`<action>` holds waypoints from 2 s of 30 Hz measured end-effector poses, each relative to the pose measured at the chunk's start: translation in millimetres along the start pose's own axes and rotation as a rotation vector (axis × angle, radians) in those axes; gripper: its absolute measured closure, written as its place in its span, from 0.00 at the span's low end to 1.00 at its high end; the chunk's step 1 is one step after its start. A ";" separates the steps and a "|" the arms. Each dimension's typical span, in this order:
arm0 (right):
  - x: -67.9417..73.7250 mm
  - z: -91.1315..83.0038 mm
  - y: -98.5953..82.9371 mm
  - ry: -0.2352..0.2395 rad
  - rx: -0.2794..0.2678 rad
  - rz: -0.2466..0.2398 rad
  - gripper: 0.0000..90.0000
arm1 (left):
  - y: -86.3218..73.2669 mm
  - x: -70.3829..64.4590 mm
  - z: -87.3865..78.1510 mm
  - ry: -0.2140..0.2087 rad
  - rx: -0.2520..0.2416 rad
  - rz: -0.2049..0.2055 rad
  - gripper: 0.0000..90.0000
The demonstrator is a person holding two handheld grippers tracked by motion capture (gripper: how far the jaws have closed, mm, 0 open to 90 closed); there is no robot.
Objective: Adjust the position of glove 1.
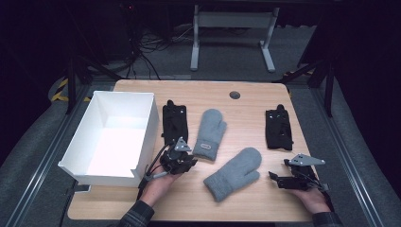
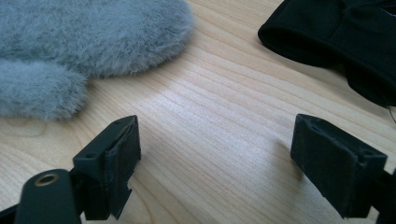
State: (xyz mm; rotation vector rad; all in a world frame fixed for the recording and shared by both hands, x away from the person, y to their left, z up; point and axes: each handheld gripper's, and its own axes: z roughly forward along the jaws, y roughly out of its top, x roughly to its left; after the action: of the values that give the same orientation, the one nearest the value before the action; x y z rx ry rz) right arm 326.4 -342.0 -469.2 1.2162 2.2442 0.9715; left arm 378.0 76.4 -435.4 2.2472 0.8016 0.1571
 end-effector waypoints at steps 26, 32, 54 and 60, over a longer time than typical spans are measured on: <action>0.1 0.2 0.0 0.000 0.000 -0.002 0.17 | 107.7 27.9 76.8 0.030 -0.014 0.030 1.00; 0.2 0.2 0.1 0.000 0.001 -0.002 0.17 | 119.6 44.6 94.9 0.062 0.029 0.020 1.00; 0.2 0.4 0.2 0.001 0.001 -0.004 0.17 | 102.8 10.6 99.2 -0.085 0.121 0.130 1.00; 0.2 0.4 0.2 0.002 0.001 -0.004 0.17 | 94.1 0.3 93.5 -0.118 0.116 0.135 1.00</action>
State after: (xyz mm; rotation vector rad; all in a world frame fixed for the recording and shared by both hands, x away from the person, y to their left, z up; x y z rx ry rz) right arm 326.6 -341.6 -469.3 1.2110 2.2481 0.9698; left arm 456.7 -30.4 -439.2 2.3956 0.6109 0.0418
